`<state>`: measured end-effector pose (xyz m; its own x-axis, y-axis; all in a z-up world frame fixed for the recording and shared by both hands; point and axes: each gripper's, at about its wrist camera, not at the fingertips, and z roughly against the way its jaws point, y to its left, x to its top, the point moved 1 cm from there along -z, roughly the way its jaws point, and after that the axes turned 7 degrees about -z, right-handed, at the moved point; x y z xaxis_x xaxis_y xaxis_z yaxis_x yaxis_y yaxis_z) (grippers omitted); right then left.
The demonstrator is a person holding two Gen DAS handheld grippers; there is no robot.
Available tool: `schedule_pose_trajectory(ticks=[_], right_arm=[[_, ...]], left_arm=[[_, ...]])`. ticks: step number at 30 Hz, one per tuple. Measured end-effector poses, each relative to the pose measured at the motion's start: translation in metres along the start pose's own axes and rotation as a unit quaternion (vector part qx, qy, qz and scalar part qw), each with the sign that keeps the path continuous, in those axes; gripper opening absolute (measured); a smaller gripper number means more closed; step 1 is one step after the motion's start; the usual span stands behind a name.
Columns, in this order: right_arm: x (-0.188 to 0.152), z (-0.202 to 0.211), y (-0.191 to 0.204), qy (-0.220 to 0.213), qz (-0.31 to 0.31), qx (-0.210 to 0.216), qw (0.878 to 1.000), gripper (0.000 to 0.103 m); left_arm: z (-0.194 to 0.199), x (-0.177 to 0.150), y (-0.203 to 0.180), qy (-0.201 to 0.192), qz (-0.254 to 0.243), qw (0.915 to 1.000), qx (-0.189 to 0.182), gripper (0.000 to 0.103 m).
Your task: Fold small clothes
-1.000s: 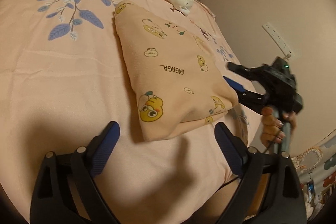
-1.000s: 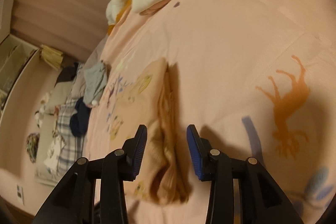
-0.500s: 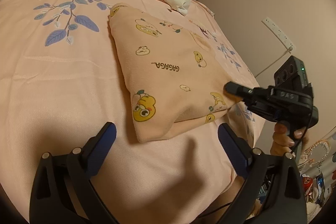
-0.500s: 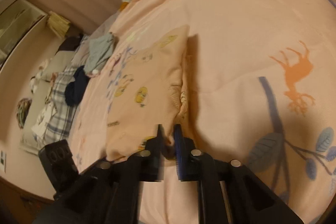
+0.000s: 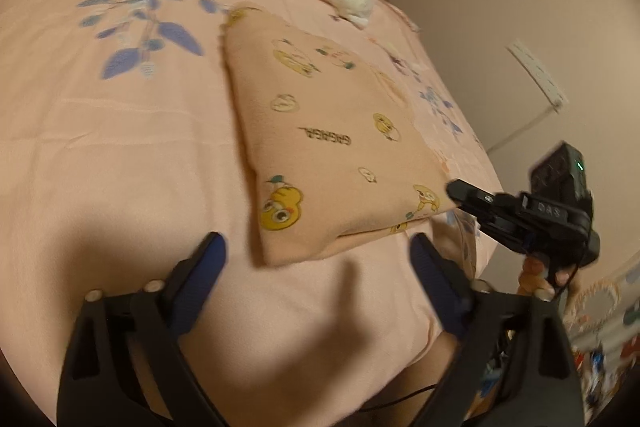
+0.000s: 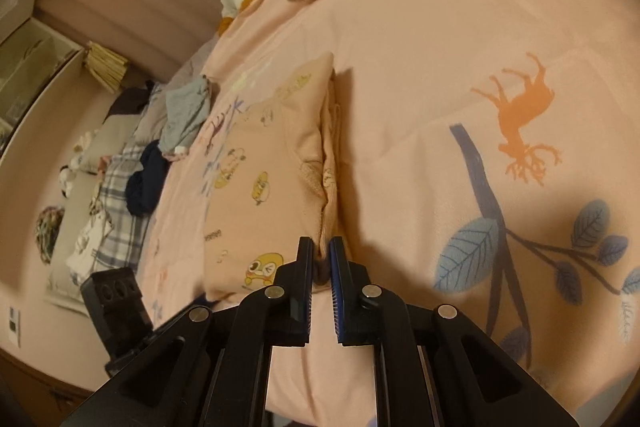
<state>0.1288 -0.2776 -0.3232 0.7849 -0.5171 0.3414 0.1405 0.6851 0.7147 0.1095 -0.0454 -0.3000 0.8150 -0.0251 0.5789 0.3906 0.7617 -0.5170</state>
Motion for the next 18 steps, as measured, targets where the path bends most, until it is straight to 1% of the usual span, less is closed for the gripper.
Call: schedule_pose_trajectory(ticks=[1,2,3,4,5,7,8,9,10,12,13,14,15,16,17,18], right_arm=[[0.0,0.004,0.004,-0.007,0.003,-0.002,1.0,0.011],[0.0,0.01,0.008,-0.018,0.009,-0.005,1.0,0.011],[0.0,0.013,0.011,-0.027,0.013,-0.008,1.0,0.011],[0.001,0.015,0.015,-0.036,0.018,-0.017,0.999,0.011],[0.003,0.017,0.021,-0.043,0.028,-0.032,0.998,0.011],[0.008,0.016,0.028,-0.049,0.046,-0.044,0.997,0.011],[0.012,0.015,0.032,-0.052,0.051,-0.048,0.996,0.011],[0.015,0.013,0.033,-0.053,0.053,-0.049,0.996,0.011],[0.018,0.01,0.036,-0.054,0.058,-0.046,0.996,0.011],[0.022,-0.002,0.039,-0.047,0.07,-0.034,0.996,0.011],[0.024,-0.016,0.037,-0.03,0.06,-0.043,0.997,0.011],[0.023,-0.024,0.034,-0.016,0.055,-0.053,0.997,0.011],[0.021,-0.035,0.031,0.0,0.056,-0.062,0.996,0.011],[0.018,-0.04,0.031,0.007,0.059,-0.064,0.996,0.011],[0.014,-0.047,0.029,0.016,0.061,-0.067,0.996,0.011],[0.011,-0.05,0.027,0.021,0.063,-0.072,0.995,0.011]], left_arm=[[0.006,0.001,-0.001,-0.009,0.006,0.9999,-0.001,0.077],[0.016,0.003,-0.003,-0.032,0.009,0.9994,-0.008,0.069],[0.025,0.005,-0.006,-0.055,0.005,0.9984,-0.012,0.068],[0.032,0.006,-0.011,-0.07,-0.003,0.9975,-0.009,0.062],[0.038,0.009,-0.017,-0.081,-0.016,0.9966,0.004,0.057],[0.042,0.014,-0.026,-0.098,-0.032,0.994,0.036,0.053],[0.041,0.016,-0.03,-0.106,-0.038,0.9927,0.044,0.052],[0.037,0.018,-0.033,-0.112,-0.042,0.992,0.042,0.051],[0.032,0.018,-0.035,-0.109,-0.043,0.9925,0.035,0.051],[0.01,0.02,-0.043,-0.081,-0.052,0.9952,0.016,0.051],[0.0,0.019,-0.046,-0.068,-0.062,0.9957,0.012,0.051],[-0.011,0.018,-0.048,-0.055,-0.069,0.9959,0.019,0.051],[-0.023,0.016,-0.049,-0.038,-0.071,0.9961,0.038,0.051],[-0.032,0.014,-0.048,-0.024,-0.067,0.9962,0.05,0.051],[-0.04,0.012,-0.044,-0.008,-0.058,0.9968,0.054,0.051],[-0.044,0.01,-0.039,-0.001,-0.048,0.9976,0.05,0.051]])
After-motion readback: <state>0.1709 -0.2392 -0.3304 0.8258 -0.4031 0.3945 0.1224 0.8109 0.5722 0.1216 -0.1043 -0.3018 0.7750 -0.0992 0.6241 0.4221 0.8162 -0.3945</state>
